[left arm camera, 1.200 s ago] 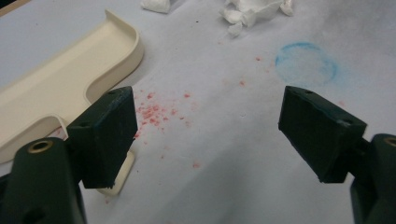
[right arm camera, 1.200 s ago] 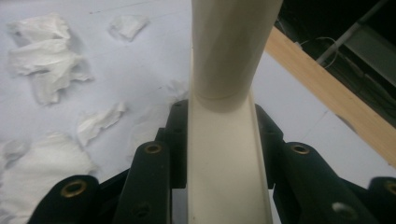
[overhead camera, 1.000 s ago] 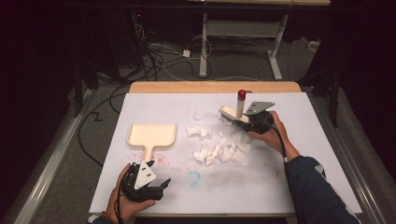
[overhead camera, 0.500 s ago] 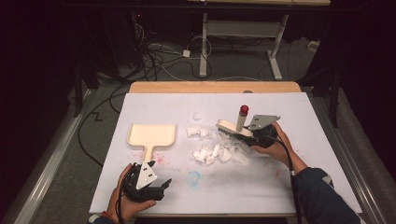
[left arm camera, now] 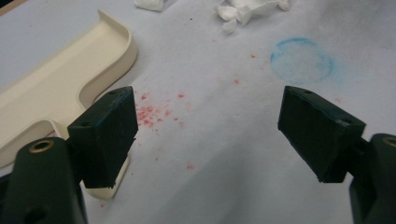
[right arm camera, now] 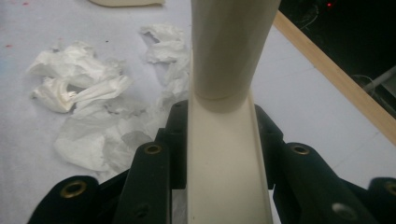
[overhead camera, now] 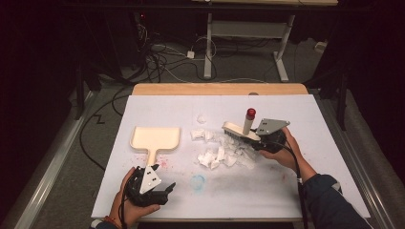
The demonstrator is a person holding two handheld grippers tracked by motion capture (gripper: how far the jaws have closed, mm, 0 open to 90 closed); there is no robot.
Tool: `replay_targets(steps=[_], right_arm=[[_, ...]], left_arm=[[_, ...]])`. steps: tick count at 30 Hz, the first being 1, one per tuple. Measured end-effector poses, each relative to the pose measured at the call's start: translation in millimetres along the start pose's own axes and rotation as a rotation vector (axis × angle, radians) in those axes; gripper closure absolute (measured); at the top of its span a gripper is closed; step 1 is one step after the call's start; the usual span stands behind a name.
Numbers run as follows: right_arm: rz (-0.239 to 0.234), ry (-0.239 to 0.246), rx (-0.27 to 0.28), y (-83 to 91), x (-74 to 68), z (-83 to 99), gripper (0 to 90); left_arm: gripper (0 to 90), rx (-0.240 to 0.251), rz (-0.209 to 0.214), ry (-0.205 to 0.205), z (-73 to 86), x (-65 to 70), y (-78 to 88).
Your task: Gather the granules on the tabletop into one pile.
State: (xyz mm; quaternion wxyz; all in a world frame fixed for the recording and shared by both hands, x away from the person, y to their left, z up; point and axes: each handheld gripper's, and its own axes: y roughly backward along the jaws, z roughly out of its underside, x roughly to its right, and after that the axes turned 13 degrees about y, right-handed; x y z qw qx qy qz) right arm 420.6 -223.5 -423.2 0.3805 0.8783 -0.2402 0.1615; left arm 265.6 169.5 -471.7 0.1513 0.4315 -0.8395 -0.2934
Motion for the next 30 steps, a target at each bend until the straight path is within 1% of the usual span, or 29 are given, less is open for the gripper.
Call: replay_targets(steps=[2, 5, 7, 9, 11, 12, 14, 18, 20, 23, 24, 25, 28, 30], right_arm=[[0.006, -0.010, 0.012, 1.7, 3.7, 0.4, 67.8], [0.021, -0.043, 0.032, 4.3, 9.0, -0.7, 67.8], [0.028, -0.053, 0.045, 6.2, 12.3, -2.2, 67.7], [0.049, -0.063, 0.047, 6.9, 15.2, -4.6, 67.8], [0.053, -0.072, 0.053, 6.5, 19.2, -7.7, 67.8], [0.057, -0.068, 0.056, 5.6, 21.9, -9.7, 67.8], [0.057, -0.075, 0.053, 2.7, 27.4, -14.7, 67.8], [0.061, -0.089, 0.044, -10.1, 41.8, -25.7, 67.8], [0.054, -0.086, 0.028, -19.6, 48.6, -31.6, 67.8], [0.058, -0.085, -0.006, -36.2, 56.6, -40.6, 67.8], [0.048, -0.081, -0.011, -41.5, 58.8, -43.0, 67.8], [0.046, -0.085, -0.015, -46.8, 59.7, -45.9, 67.8], [0.032, -0.065, -0.031, -60.7, 60.1, -54.2, 67.8], [0.031, -0.051, -0.037, -68.7, 59.0, -58.7, 67.8]], left_arm=[[19.1, 0.001, 0.001, 0.001, 0.0, 0.0, 0.0], [19.1, 0.002, 0.003, 0.001, -0.1, -0.1, 0.2], [19.1, 0.004, 0.002, 0.002, -0.2, -0.2, 0.4], [19.1, 0.002, 0.002, 0.003, -0.2, -0.4, 0.3], [19.1, 0.001, 0.002, 0.003, -0.4, -0.3, 0.2], [19.1, 0.002, 0.000, 0.002, -0.5, 0.0, 0.1], [19.1, 0.001, -0.002, 0.001, -0.5, 0.2, 0.0], [19.1, 0.004, -0.001, 0.008, -0.8, -1.5, 0.1], [19.1, 0.011, -0.002, 0.012, -0.8, -2.5, 0.8], [19.1, 0.011, -0.003, 0.015, -0.4, -4.0, 1.5], [19.1, 0.013, -0.002, 0.018, -0.1, -4.8, 1.9], [19.1, 0.013, -0.002, 0.020, 0.1, -5.7, 2.6], [19.1, 0.017, -0.004, 0.026, 1.3, -6.7, 3.5], [19.1, 0.020, -0.005, 0.032, 2.2, -7.0, 4.3]])
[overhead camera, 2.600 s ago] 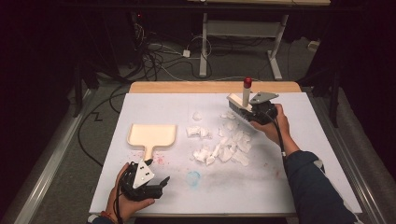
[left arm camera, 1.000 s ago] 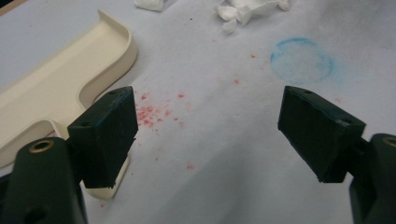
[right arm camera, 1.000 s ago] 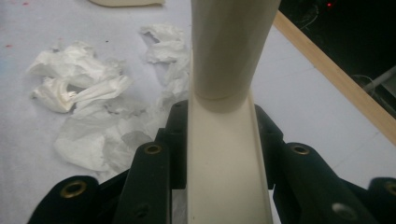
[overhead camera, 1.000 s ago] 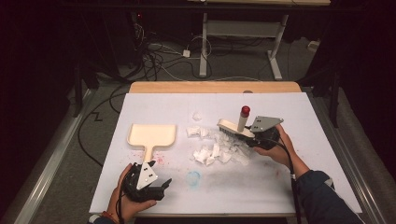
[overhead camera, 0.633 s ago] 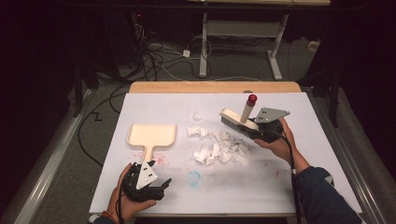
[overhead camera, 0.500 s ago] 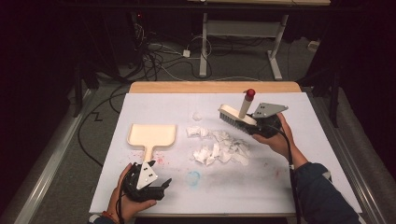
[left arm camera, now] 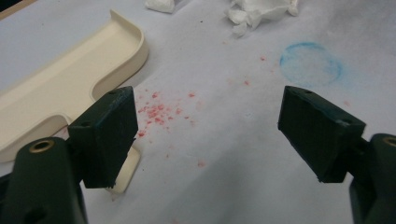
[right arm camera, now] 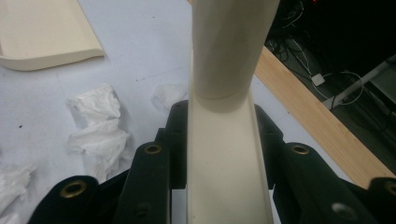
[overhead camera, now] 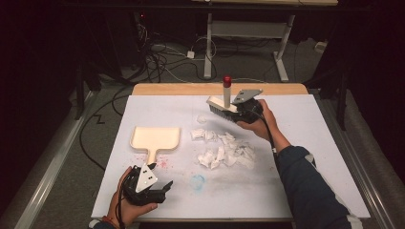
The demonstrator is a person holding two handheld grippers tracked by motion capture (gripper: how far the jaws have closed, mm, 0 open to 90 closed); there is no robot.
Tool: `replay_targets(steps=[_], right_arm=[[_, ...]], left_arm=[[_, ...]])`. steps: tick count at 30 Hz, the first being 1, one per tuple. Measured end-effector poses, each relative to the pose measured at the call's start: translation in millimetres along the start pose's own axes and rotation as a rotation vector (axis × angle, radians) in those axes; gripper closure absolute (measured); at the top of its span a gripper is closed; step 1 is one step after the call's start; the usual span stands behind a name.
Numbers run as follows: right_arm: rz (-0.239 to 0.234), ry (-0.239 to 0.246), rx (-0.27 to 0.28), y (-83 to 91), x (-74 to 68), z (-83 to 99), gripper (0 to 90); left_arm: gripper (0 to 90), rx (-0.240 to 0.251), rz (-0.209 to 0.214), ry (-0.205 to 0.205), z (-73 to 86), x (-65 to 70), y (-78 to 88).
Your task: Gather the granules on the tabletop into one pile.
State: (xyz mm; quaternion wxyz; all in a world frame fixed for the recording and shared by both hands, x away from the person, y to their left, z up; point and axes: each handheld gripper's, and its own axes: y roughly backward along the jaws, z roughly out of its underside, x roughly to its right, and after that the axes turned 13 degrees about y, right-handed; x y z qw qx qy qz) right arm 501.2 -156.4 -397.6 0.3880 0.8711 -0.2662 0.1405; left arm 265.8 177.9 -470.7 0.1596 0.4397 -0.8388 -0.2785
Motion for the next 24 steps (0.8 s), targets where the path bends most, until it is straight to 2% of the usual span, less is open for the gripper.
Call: replay_targets(steps=[9, 11, 13, 18, 21, 24], right_arm=[[-0.051, 0.024, -0.007, -27.6, -4.4, -11.8, 67.8], [-0.043, 0.030, -0.008, -31.5, -4.8, -15.7, 67.8], [-0.054, 0.039, -0.011, -36.1, -5.2, -18.9, 67.8], [-0.059, 0.058, -0.044, -50.8, -4.5, -25.5, 67.8], [-0.087, 0.067, -0.053, -58.2, -5.4, -27.1, 67.8], [-0.145, 0.074, -0.058, -61.1, -8.8, -26.5, 67.8]], left_arm=[[19.1, -0.007, -0.007, 0.006, 0.0, 0.0, 0.3], [19.1, -0.008, -0.005, 0.009, 0.3, 0.1, -0.5], [19.1, -0.015, -0.005, 0.007, 0.7, -0.1, -0.7], [19.1, -0.012, 0.001, 0.016, 2.0, -1.4, -0.1], [19.1, -0.013, 0.006, 0.016, 2.7, -2.3, 0.2], [19.1, -0.023, 0.014, 0.012, 3.8, -3.1, -1.4]])
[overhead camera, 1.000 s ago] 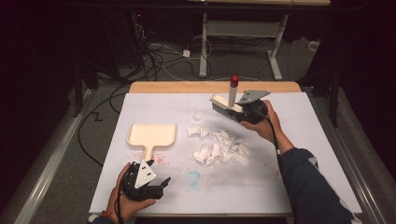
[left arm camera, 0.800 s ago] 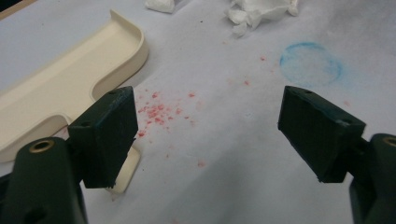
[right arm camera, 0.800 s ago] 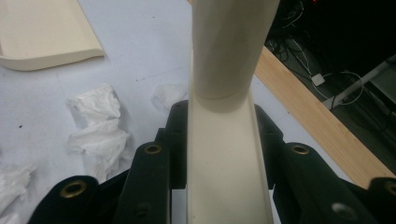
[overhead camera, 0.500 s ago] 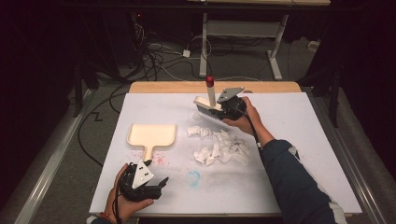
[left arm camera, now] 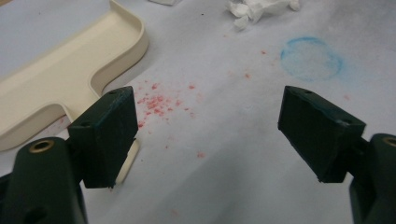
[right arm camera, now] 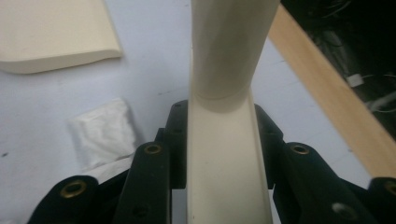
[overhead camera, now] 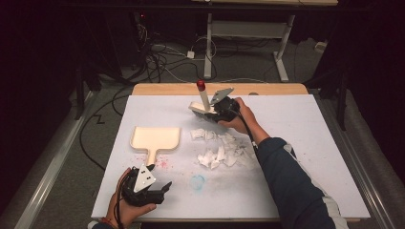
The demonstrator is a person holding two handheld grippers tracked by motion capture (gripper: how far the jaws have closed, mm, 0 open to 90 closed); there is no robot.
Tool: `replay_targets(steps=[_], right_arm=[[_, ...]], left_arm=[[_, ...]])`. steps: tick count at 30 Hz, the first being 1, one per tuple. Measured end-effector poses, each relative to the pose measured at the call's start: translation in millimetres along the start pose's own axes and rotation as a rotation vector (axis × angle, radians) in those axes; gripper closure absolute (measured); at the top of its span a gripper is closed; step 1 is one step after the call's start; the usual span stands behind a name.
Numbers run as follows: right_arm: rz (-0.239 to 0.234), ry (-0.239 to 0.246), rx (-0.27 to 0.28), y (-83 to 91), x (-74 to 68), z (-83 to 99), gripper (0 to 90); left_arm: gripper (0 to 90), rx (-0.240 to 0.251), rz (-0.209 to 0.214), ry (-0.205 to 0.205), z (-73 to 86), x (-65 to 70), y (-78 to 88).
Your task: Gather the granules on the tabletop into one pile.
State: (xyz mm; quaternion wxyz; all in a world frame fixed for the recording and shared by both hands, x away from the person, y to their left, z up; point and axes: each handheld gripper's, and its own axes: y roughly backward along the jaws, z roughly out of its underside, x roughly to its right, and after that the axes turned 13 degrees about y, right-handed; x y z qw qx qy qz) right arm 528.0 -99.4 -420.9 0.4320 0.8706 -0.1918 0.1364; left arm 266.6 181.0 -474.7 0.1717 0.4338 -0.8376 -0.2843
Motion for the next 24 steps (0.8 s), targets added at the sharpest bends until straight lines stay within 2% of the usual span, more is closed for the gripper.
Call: replay_targets(steps=[9, 14, 20, 24], right_arm=[[-0.100, 0.039, 0.001, 17.1, -11.8, 9.7, 67.7], [-0.137, 0.066, 0.007, 30.6, -20.6, 16.7, 67.7], [-0.176, 0.086, 0.035, 46.5, -29.2, 27.7, 67.7], [-0.170, 0.109, 0.050, 54.6, -33.0, 32.0, 67.7]], left_arm=[[19.1, -0.016, 0.011, -0.034, -1.6, 4.2, -1.7], [19.1, -0.019, 0.014, -0.045, -2.3, 7.0, -2.0], [19.1, -0.027, 0.013, -0.054, -3.6, 9.3, -3.1], [19.2, -0.032, 0.016, -0.058, -4.0, 10.7, -3.9]])
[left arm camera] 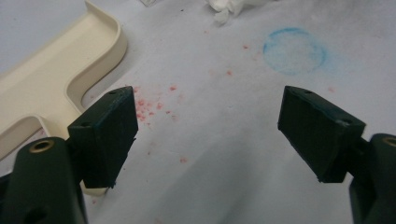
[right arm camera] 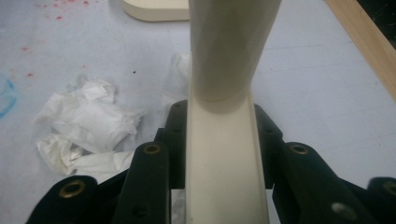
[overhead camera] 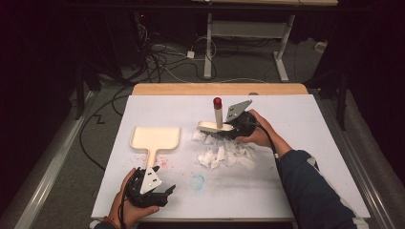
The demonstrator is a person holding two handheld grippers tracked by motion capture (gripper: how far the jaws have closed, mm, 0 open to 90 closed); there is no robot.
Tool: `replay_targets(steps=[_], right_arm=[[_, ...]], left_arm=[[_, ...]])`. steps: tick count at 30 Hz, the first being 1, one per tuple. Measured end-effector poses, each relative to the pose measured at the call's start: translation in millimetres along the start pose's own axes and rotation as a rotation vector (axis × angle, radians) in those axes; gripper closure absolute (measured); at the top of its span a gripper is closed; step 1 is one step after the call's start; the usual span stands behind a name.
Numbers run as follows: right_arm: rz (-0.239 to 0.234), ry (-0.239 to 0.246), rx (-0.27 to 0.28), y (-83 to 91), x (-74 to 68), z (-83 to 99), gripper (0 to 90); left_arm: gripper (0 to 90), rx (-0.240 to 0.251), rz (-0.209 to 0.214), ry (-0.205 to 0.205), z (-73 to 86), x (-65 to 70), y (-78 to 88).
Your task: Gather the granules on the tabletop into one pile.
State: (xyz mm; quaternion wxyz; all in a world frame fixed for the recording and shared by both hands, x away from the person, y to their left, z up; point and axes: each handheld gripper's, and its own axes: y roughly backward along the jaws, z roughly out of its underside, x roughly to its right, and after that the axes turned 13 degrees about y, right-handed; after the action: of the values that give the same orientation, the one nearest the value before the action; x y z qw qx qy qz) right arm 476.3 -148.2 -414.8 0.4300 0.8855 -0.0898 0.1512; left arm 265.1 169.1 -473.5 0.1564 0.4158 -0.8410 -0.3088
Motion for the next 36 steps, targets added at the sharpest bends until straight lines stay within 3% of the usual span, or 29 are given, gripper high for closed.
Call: replay_targets(steps=[2, 7, 9, 14, 16, 19, 23, 28, 36], right_arm=[[0.014, -0.004, 0.001, 3.9, -1.7, -0.1, 67.7], [0.154, -0.048, 0.018, 12.7, -1.6, -5.9, 67.7], [0.184, -0.055, 0.042, 15.4, -0.9, -9.7, 67.7], [0.253, -0.113, 0.045, 16.4, 0.3, -22.9, 67.8], [0.242, -0.140, 0.072, 15.6, 0.1, -28.8, 67.7], [0.231, -0.180, 0.070, 9.6, -2.0, -39.4, 67.8], [0.217, -0.147, -0.002, -6.4, -5.6, -48.6, 67.8], [0.149, -0.113, -0.107, -23.0, -8.2, -47.8, 67.8], [0.051, -0.087, -0.133, -11.6, -10.1, -46.4, 67.8]], left_arm=[[19.3, -0.001, -0.001, 0.001, -0.1, 0.0, -0.1], [19.3, 0.004, -0.004, 0.003, -0.2, 0.2, 0.8], [19.3, 0.001, -0.005, 0.002, -0.1, 0.1, 0.6], [19.3, 0.005, -0.003, 0.004, -0.2, -0.3, 0.6], [19.3, 0.003, -0.002, 0.004, -0.3, -0.6, 0.6], [19.3, 0.003, 0.000, 0.004, -0.3, -0.9, 0.6], [19.5, 0.003, 0.002, 0.001, 0.0, -0.8, 1.2], [19.6, 0.000, 0.003, -0.001, 0.4, -1.5, 1.4], [19.6, -0.008, 0.010, -0.007, 0.0, -0.6, 0.4]])
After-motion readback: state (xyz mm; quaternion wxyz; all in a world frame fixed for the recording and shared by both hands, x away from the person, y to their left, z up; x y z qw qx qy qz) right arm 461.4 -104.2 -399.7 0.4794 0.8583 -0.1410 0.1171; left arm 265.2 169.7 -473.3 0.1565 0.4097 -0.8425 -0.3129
